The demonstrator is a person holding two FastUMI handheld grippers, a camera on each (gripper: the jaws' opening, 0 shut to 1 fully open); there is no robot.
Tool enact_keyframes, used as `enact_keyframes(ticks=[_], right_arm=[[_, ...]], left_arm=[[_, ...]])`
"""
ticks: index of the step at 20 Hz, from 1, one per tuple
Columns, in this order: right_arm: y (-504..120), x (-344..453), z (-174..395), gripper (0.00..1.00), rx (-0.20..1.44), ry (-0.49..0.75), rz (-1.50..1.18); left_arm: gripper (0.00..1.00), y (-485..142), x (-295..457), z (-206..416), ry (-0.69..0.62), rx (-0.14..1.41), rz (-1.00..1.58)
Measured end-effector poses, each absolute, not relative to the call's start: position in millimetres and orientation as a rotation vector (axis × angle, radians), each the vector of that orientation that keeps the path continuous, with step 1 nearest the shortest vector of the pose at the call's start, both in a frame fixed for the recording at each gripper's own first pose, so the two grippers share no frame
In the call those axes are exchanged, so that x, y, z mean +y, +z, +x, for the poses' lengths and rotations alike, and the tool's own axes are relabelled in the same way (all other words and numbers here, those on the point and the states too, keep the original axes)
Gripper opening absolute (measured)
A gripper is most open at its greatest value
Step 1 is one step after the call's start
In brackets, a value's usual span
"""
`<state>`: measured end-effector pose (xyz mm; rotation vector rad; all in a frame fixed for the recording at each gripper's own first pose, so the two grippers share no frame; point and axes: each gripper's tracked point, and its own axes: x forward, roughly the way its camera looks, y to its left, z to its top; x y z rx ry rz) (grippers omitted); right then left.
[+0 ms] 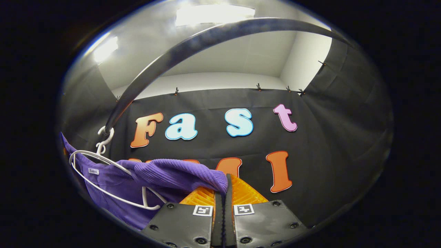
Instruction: Grasp the clothes on the hanger with both hands and then place them into the laundry hamper below.
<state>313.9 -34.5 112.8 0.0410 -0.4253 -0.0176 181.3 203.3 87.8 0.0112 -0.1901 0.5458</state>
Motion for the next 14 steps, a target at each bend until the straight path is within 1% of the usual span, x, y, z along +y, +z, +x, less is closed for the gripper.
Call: enact_keyframes(ticks=[5,6,8,14], right_arm=[[107,-29,326,0.09,-0.394,-0.004,0.043],[107,-31,327,0.09,-0.392,-0.01,0.033],[104,-37,330,0.09,-0.387,-0.033,0.002],[83,-56,335,0.09,-0.343,-0.086,-0.042]], left_arm=[[0.05,12,207,193,0.539,-0.06,-0.015],[0.07,0,205,193,0.542,-0.049,-0.013],[0.05,-17,199,192,0.535,-0.026,0.032],[0.05,-33,181,193,0.475,0.001,0.079]])
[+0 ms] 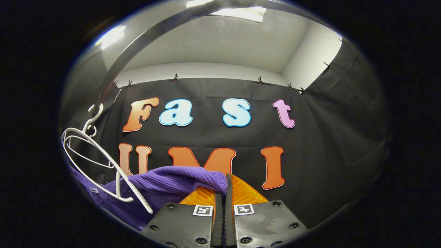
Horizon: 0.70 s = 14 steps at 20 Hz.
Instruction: Grasp the clothes on the hanger with both hands and then place them into the laundry hamper below.
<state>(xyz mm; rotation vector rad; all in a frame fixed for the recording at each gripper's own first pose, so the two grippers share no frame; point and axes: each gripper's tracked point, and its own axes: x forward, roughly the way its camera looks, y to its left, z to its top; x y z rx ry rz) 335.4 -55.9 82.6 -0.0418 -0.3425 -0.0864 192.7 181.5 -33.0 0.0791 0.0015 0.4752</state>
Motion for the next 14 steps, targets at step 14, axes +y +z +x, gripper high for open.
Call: enact_keyframes(ticks=[14], right_arm=[[-19,-59,300,0.09,-0.112,-0.045,-0.162]], left_arm=[[0.07,-62,121,155,0.35,0.054,0.271]])
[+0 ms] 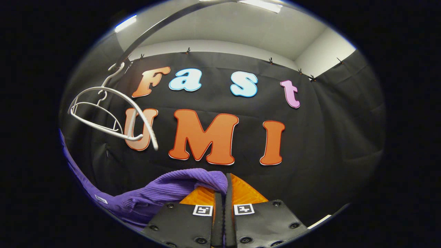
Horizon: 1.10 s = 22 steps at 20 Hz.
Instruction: Grasp the clothes on the hanger with both hands and then place them into the laundry hamper below.
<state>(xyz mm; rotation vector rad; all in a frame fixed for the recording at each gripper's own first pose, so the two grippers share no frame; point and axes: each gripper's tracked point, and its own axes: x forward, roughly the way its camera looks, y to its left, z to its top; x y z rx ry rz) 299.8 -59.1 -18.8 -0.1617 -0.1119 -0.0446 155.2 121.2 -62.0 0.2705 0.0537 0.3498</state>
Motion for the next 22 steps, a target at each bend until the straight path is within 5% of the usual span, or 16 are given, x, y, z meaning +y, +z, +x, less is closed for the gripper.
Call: enact_keyframes(ticks=[11,22], right_arm=[[-68,31,220,0.09,0.053,-0.003,-0.178],[-227,51,205,0.11,0.435,0.083,-0.073]], left_arm=[[0.06,-89,7,170,-0.128,0.128,0.07],[0.07,-223,-80,147,-0.311,0.505,-0.177]])
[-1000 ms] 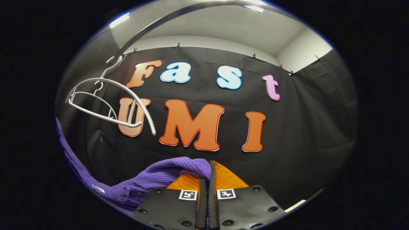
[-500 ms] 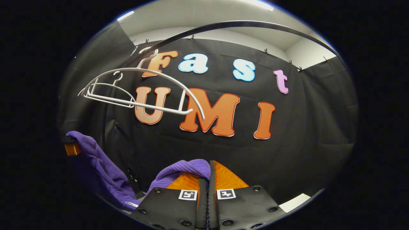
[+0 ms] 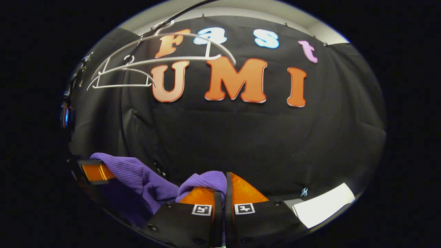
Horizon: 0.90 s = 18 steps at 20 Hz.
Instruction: Grasp the clothes on the hanger with both hands and then place them into the laundry hamper below.
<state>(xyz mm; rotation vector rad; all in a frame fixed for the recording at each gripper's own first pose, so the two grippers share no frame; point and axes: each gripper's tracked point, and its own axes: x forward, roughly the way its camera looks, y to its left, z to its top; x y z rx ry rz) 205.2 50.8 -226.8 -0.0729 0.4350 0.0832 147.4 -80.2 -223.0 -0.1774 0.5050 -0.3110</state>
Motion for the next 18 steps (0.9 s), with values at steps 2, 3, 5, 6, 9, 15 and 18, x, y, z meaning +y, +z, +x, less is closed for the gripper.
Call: enact_keyframes(ticks=[2,3,5,6,9,15,18], right_arm=[[-271,50,197,0.11,0.533,0.1,-0.063],[-286,49,192,0.11,0.583,0.104,-0.051],[-322,53,185,0.11,0.672,0.106,-0.003],[-337,52,180,0.11,0.719,0.108,0.018],[-360,45,164,0.18,0.836,0.092,0.039],[-389,37,161,0.77,0.922,0.071,0.088],[-384,35,165,0.98,0.906,0.077,0.066]], left_arm=[[0.1,-260,-84,135,-0.304,0.615,-0.137],[0.12,-279,-86,127,-0.304,0.671,-0.115],[0.12,-303,-88,115,-0.301,0.736,-0.086],[0.12,-313,-88,109,-0.3,0.76,-0.074],[0.17,-337,-86,97,-0.27,0.84,-0.036],[0.69,-365,-79,84,-0.228,0.933,0.022],[0.99,-368,-76,83,-0.212,0.937,0.029]])
